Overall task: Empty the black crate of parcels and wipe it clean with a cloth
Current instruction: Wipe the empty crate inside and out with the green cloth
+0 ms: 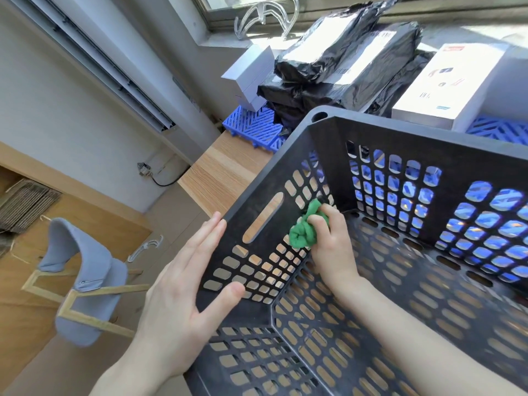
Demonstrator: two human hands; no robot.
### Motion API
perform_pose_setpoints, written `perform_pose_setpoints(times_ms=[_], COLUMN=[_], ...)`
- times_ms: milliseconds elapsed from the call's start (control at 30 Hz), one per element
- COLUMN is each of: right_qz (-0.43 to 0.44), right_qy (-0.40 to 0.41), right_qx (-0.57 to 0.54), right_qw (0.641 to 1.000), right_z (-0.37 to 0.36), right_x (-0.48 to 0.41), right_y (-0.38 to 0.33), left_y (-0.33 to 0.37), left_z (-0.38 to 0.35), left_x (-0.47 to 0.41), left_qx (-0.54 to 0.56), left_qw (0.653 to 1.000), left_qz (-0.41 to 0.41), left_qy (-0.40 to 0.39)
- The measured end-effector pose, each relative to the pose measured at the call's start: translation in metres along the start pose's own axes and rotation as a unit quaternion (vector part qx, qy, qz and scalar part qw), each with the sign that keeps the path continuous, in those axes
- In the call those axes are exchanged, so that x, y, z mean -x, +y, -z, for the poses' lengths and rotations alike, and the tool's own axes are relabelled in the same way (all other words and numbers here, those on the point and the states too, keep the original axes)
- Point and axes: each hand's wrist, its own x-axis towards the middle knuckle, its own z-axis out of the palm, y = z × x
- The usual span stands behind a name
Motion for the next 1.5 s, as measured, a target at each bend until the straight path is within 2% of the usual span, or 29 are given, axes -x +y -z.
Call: perform_pose_setpoints(times_ms=[167, 267, 367, 467, 600, 767, 900, 1067, 1367, 1433, 1500], right_qz=[0.047, -0.019, -0.057, -0.065, -0.023, 0.041, 0.089, 0.121, 0.102, 0.086, 0.058], right_qy=[-0.048, -0.091, -0.097, -0.061, 0.031, 0.136, 0.155, 0.118, 0.087, 0.045, -0.034], right_qx=[0.077, 0.100, 0.089, 0.014, -0.071, -0.166, -0.169, -0.062, -0.051, -0.035, -0.007], right_qw=[0.995, 0.991, 0.990, 0.996, 0.997, 0.976, 0.969, 0.984, 0.990, 0.995, 0.998], right_z=[-0.002, -0.003, -0.004, 0.002, 0.018, 0.037, 0.042, 0.013, 0.004, -0.001, -0.007], right_x=[0.009, 0.017, 0.011, 0.001, -0.016, -0.058, -0.067, -0.031, -0.014, -0.002, 0.021], right_y=[0.017, 0.022, 0.022, 0.010, -0.019, -0.072, -0.099, -0.076, -0.060, -0.048, -0.025], left_y=[0.000, 0.001, 0.001, 0.000, 0.000, 0.000, 0.000, -0.001, -0.002, 0.000, 0.000], left_z=[0.000, 0.000, 0.000, 0.000, 0.000, 0.000, 0.000, -0.001, -0.001, -0.001, -0.001], left_x=[0.000, 0.001, 0.000, 0.001, 0.001, 0.000, 0.000, -0.001, 0.001, 0.001, 0.001], left_qx=[0.006, 0.007, 0.010, 0.013, 0.012, 0.011, 0.014, 0.017, 0.019, 0.015, 0.013], left_qw=[1.000, 1.000, 1.000, 1.000, 1.000, 1.000, 1.000, 1.000, 1.000, 1.000, 1.000], left_qz=[0.001, 0.004, 0.004, 0.008, 0.009, 0.005, 0.003, -0.001, 0.003, 0.002, 0.004], left_qy=[0.000, 0.000, -0.002, -0.003, -0.002, 0.002, 0.004, 0.006, 0.007, 0.010, 0.011])
